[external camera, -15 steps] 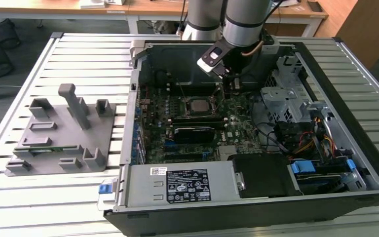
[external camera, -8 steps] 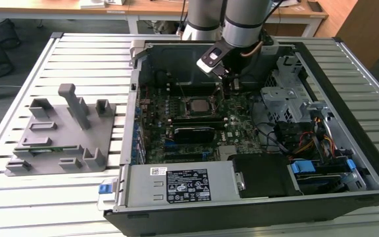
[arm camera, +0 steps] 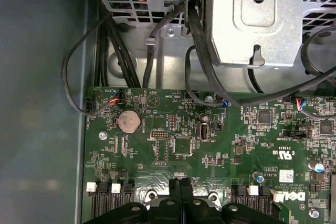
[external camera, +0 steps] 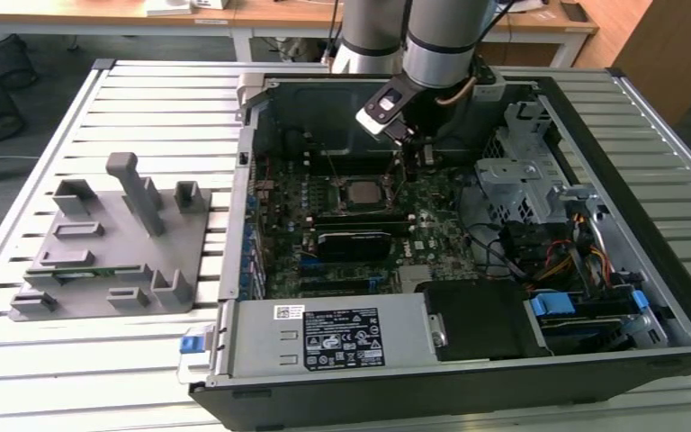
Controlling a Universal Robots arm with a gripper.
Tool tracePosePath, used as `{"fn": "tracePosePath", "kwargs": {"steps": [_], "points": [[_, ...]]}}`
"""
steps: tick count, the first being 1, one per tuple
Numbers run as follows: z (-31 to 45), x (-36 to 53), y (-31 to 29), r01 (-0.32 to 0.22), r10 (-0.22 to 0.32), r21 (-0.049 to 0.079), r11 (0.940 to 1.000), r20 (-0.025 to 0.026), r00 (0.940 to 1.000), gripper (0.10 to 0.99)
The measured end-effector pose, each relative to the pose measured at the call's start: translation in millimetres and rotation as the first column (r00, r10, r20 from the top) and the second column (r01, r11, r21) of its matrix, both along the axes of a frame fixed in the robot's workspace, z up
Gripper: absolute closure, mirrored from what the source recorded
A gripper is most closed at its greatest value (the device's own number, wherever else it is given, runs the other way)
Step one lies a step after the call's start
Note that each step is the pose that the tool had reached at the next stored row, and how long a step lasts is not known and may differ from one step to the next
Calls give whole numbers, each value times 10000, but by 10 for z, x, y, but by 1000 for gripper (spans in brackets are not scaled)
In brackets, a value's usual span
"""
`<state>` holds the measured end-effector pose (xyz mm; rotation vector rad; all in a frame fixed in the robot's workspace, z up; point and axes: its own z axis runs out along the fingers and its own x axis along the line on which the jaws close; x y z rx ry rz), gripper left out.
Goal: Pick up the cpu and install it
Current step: 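Close the cpu cover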
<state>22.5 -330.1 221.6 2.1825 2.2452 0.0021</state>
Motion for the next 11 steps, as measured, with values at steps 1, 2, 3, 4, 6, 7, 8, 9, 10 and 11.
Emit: {"fn": "tracePosePath", "kwargs": {"steps": [1,2,3,4,6,7,8,9,10,11], "points": [[-2,-3,0,1,-1,0,10000,0,10000,980],[-5,-6,0,1,-1,0,10000,0,10000,980],[-8,-9,0,1,-1,1,10000,0,10000,980],[-10,-11,0,1,-1,0,10000,0,10000,980],[-16,-14,0,-1,1,1,10000,-1,10000,980],[-19,-16,0,0,0,1,10000,-2,10000,980],[-21,-17,0,0,0,0,10000,-2,10000,980],[-24,-18,0,0,0,0,10000,-3,10000,980],[-26,-20,0,0,0,0,10000,-3,10000,980],[-29,-21,0,0,0,0,10000,-3,10000,980]]}}
